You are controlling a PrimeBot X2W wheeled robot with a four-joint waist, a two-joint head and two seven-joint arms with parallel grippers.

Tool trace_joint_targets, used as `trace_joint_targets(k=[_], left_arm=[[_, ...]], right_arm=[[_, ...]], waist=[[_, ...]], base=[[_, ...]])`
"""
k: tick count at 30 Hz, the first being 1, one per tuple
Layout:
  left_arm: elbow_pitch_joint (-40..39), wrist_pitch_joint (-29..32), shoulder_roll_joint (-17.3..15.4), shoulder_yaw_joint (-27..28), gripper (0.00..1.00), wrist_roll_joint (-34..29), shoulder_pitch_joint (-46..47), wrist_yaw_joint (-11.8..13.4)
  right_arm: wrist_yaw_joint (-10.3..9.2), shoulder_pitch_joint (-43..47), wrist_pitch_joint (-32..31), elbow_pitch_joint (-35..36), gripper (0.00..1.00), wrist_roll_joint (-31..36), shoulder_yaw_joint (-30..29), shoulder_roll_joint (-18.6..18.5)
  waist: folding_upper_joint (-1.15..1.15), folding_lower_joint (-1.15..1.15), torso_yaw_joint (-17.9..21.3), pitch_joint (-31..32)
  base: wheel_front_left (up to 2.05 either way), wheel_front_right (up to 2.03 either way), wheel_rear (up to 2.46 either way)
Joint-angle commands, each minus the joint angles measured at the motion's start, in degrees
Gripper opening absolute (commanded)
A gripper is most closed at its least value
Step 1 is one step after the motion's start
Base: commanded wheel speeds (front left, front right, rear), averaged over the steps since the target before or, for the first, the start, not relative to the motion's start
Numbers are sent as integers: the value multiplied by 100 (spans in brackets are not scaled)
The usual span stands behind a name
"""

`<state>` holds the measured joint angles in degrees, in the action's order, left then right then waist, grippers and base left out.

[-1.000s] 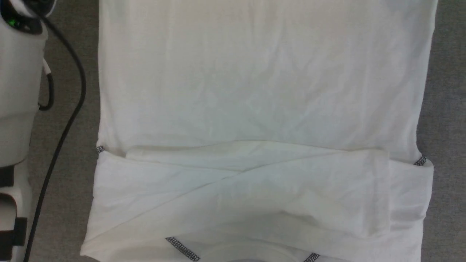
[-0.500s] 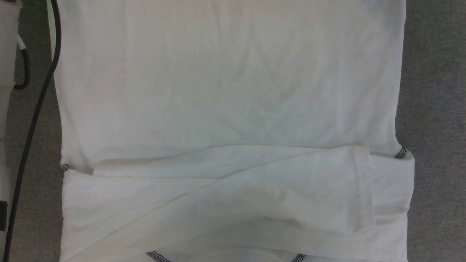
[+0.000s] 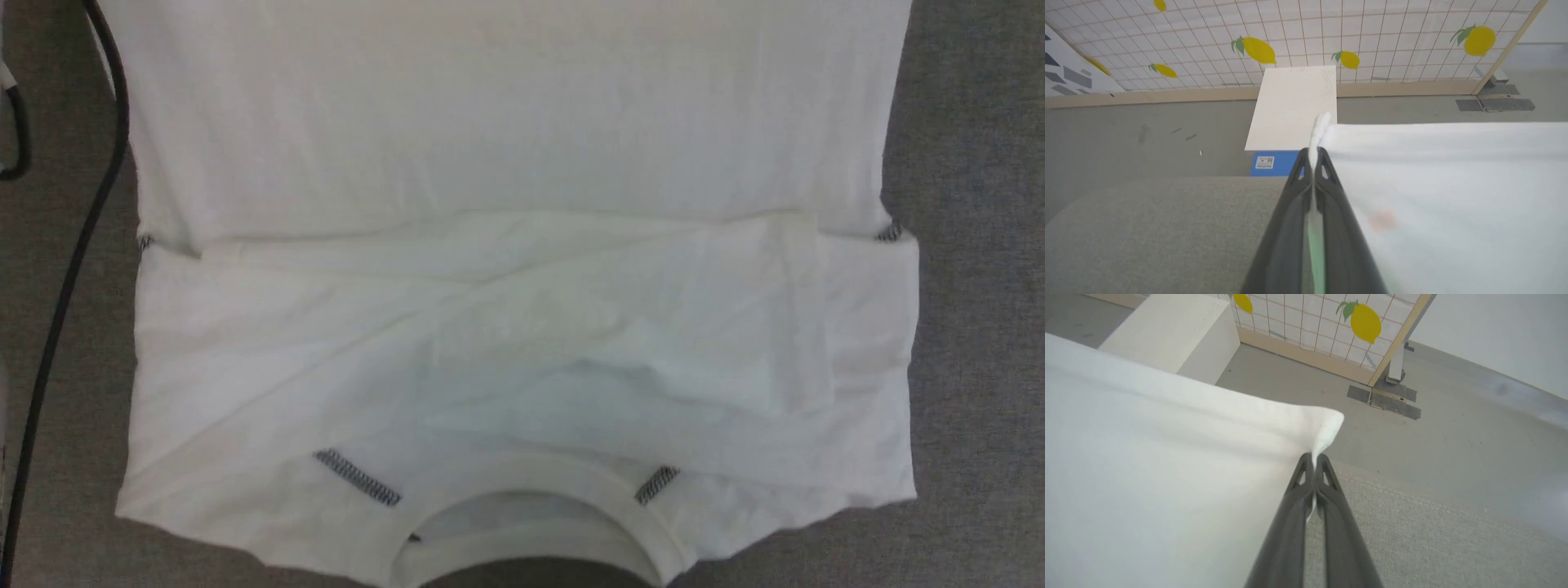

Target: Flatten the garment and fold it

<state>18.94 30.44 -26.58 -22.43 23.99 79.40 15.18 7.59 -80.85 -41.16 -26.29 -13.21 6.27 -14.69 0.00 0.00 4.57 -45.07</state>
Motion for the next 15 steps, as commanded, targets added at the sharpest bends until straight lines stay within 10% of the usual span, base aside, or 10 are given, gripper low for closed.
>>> trace_joint_targets(k=[1,15], left_arm=[[71,-209,-3,43,0,-40,156,-37],[1,-1792,91,107,0,645,-1543,-848]], right_arm=[[-10,-139,264,-32,0,109,-140,37],[-10,1585,1207,80,0,-845,89,-215]], waist=[[0,0,-61,160],[0,0,-290,1785]], base=[[0,0,0],[0,0,0]])
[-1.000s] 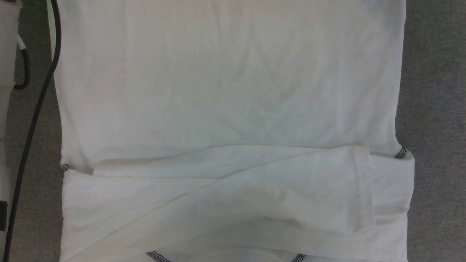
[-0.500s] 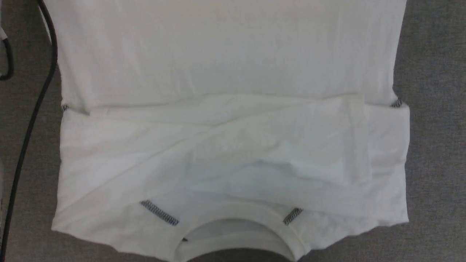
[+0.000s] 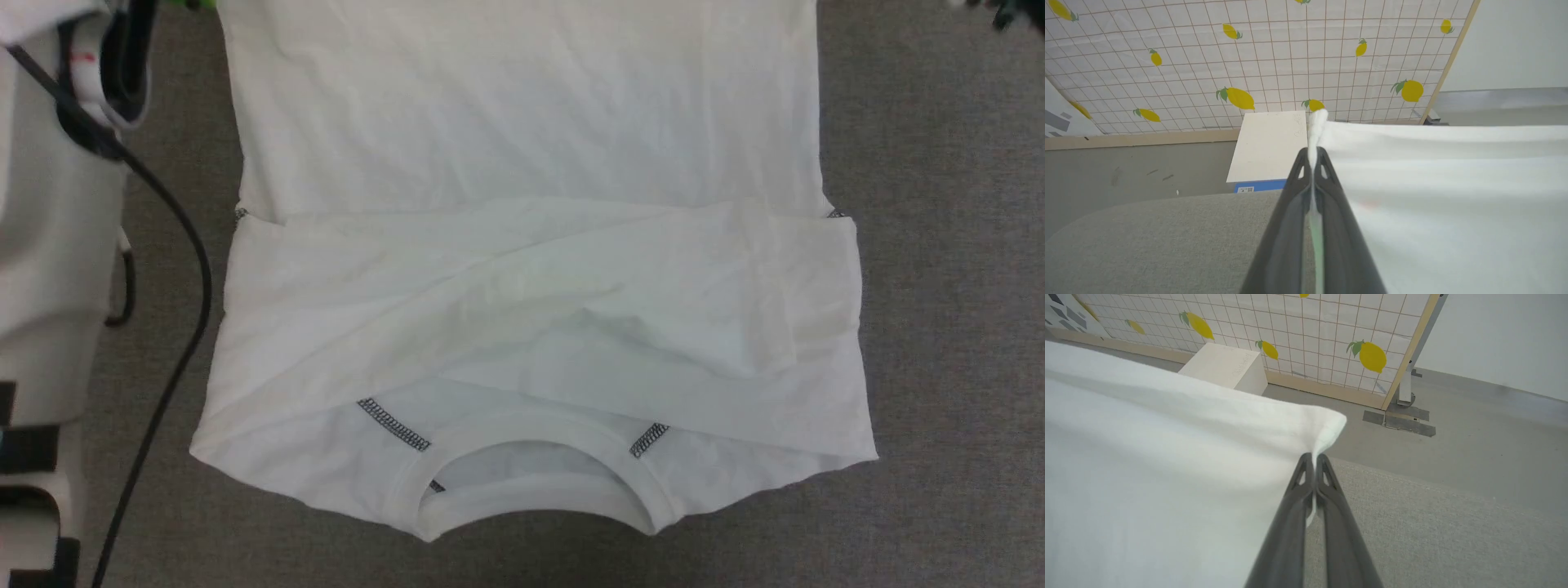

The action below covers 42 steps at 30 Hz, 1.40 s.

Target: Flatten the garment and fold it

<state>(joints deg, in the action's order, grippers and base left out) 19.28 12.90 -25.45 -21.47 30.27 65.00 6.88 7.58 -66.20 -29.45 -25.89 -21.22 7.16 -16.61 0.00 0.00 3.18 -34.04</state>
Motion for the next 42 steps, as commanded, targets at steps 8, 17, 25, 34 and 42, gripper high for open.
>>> trace_joint_targets(k=[8,17,25,34,42], left_arm=[[-879,-513,-119,159,0,479,-2155,74],[-2070,-625,-158,224,0,899,-4328,455],[-2539,-608,-103,235,0,1198,-5754,823],[-2057,-492,86,-15,0,1413,-6405,854],[-1324,-332,211,-203,0,1540,-6527,779]], right_arm=[[-9,2183,49,771,0,-868,6,-120],[-9,4297,-265,1915,0,-1182,-653,-34],[-9,5639,-557,2605,0,-1045,-1267,403],[-9,6568,-694,2674,0,-751,-1391,731],[-9,6926,-696,2310,0,-499,-1086,816]], waist=[[0,0,-269,1873],[0,0,-366,2511],[0,0,-388,2748],[0,0,-430,2838],[0,0,-343,2832]], base=[[0,0,0],[0,0,0],[0,0,0],[0,0,0],[0,0,0]])
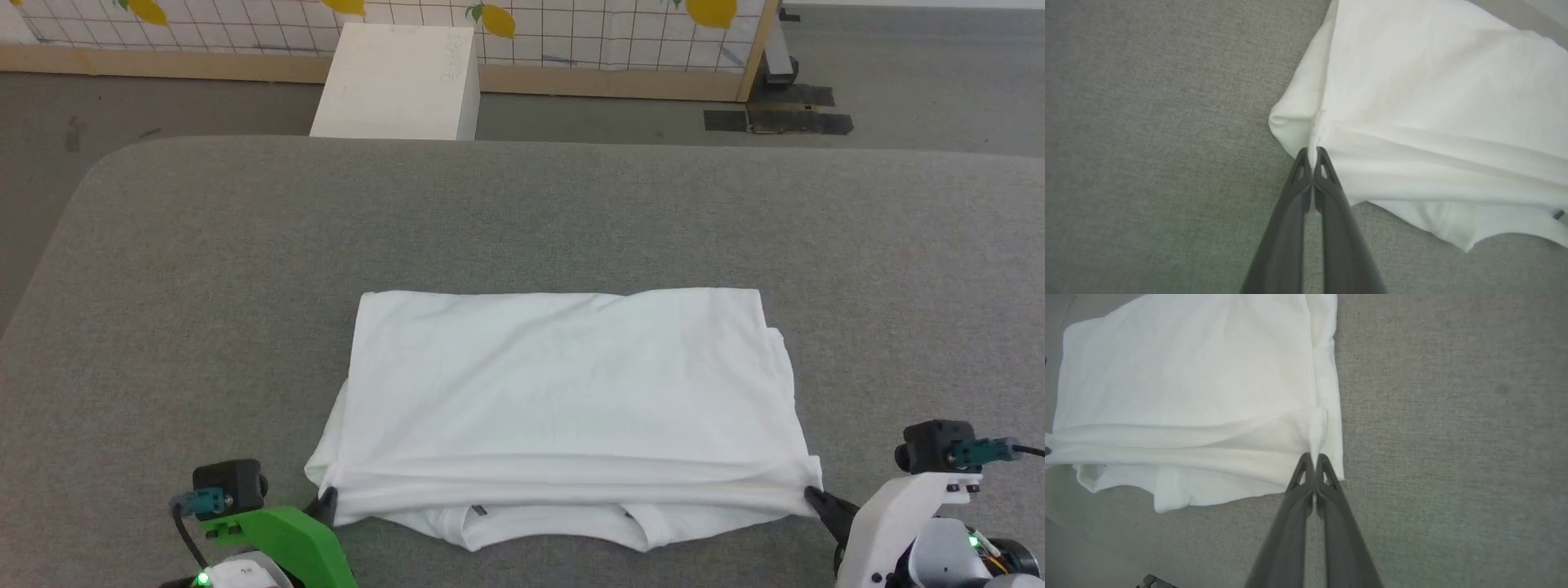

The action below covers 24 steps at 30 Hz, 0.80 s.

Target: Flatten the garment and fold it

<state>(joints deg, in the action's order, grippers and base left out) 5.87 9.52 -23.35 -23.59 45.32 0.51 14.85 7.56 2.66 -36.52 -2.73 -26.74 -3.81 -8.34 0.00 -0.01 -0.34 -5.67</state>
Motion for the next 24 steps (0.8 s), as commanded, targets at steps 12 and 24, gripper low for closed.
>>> trace_joint_targets(k=[12,24], left_arm=[[-192,356,-330,426,100,182,-326,651],[-1606,-2095,-696,1188,100,-1005,67,716]], right_arm=[[-8,453,-211,531,100,-339,-117,-61],[-8,-420,-1182,1429,100,109,-778,-171]], waist=[[0,1,1,208],[0,1,-31,-54]], base=[[0,0,0],[0,0,0]])
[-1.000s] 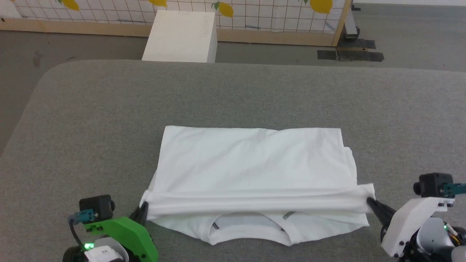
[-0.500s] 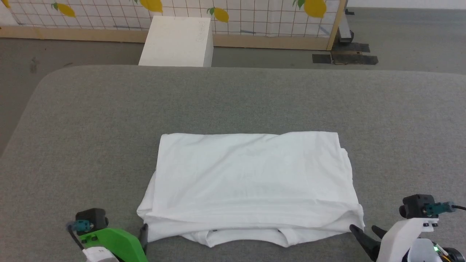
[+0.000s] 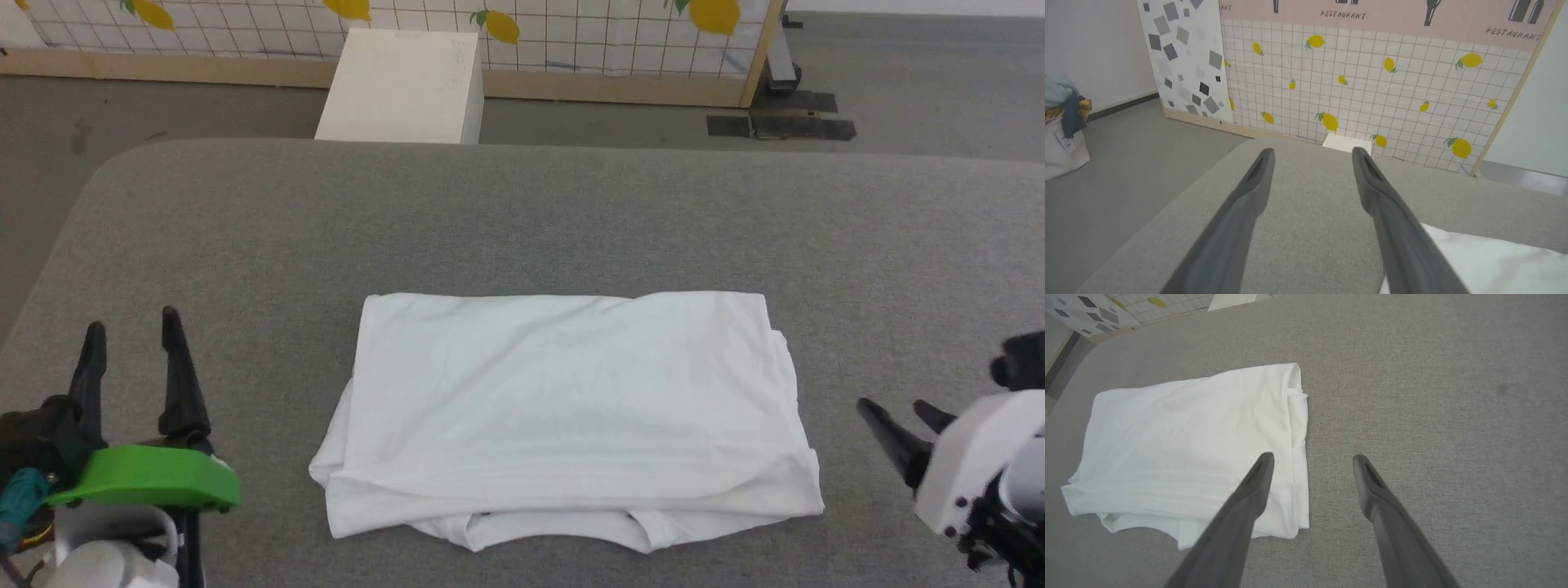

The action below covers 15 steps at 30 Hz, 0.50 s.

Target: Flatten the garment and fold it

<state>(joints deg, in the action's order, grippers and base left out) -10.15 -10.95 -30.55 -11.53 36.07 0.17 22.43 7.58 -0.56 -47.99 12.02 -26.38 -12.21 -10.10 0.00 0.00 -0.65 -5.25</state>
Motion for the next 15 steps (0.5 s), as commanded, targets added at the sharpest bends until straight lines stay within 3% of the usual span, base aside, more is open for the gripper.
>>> trace_joint_targets(k=[1,9,15], left_arm=[[23,-171,28,-95,100,-234,170,-127],[-419,-402,606,-74,100,-1984,714,-416],[-441,-404,1061,90,100,-2412,648,-761]], right_arm=[[-9,-234,-113,-183,100,224,182,-28],[-9,-1490,-336,-1664,100,1158,1028,-127],[-9,-2030,-350,-2639,100,1312,1420,-142]], waist=[[0,0,-5,-137],[0,0,-106,-673],[0,0,-217,-1004]], base=[[0,0,0],[0,0,0],[0,0,0]])
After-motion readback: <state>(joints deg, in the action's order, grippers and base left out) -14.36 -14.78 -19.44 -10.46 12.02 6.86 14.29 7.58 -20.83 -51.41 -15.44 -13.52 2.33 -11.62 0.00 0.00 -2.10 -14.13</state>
